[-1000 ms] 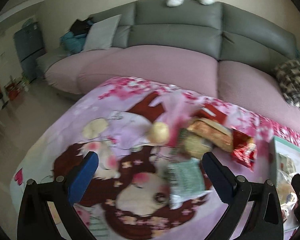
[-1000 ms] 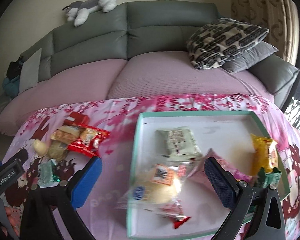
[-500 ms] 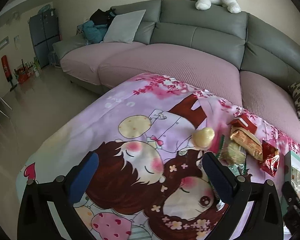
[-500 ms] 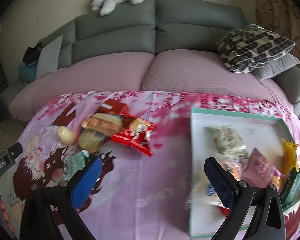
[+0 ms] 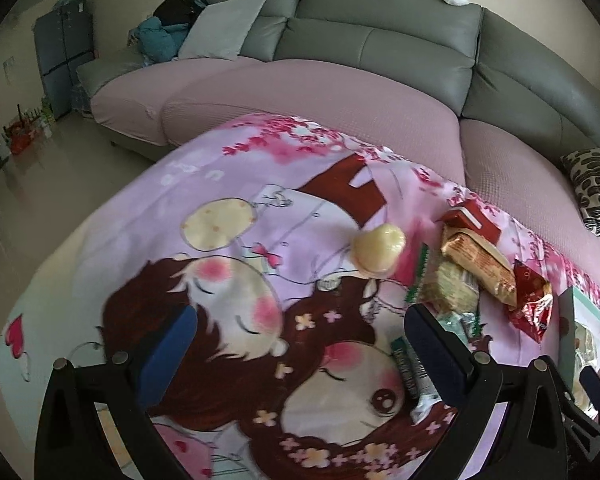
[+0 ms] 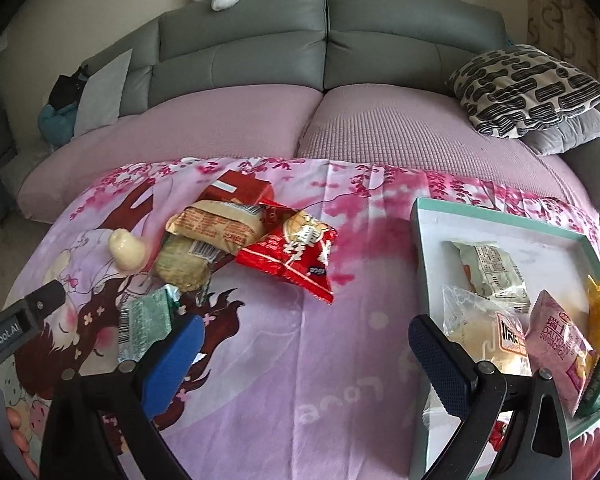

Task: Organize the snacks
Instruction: 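Grasp the green-white biscuit packet with the left tool while the right tool grasps the red candy packet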

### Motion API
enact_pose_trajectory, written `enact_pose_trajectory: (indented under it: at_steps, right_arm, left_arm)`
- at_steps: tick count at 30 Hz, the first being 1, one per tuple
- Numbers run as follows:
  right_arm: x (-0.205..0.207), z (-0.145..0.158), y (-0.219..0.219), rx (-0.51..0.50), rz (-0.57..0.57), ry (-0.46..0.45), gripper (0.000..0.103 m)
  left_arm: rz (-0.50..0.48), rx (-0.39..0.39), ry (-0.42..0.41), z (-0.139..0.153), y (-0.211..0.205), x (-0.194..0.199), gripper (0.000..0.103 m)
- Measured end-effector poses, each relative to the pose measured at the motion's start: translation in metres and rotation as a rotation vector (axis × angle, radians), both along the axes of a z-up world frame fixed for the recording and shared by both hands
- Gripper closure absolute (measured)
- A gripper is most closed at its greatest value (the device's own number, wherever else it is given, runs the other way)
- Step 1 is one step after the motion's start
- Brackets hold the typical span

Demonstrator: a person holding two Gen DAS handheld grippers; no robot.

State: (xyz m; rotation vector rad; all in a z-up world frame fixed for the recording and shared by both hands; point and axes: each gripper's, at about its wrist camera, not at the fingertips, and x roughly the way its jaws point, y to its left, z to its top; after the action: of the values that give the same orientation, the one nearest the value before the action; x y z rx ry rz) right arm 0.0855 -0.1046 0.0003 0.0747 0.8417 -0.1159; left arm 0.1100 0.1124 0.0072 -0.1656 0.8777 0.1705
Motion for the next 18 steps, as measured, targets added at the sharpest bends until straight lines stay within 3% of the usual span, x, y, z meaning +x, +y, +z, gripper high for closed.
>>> enact_pose_trajectory:
  at_steps: [11,18]
  right_arm:
    - [0.002,0.015,-0.021,0.073,-0.046,-0.074,0.000]
    - [0.019,0.017,-0.029,0.175,-0.034,-0.090,0.000]
  left_arm:
    - [-0.091,-0.040,0.024,-0.014,-0.023,0.011,0.000]
    - [-0.127,-0.093,0.071,-0.024,-0.035,0.018,0.000]
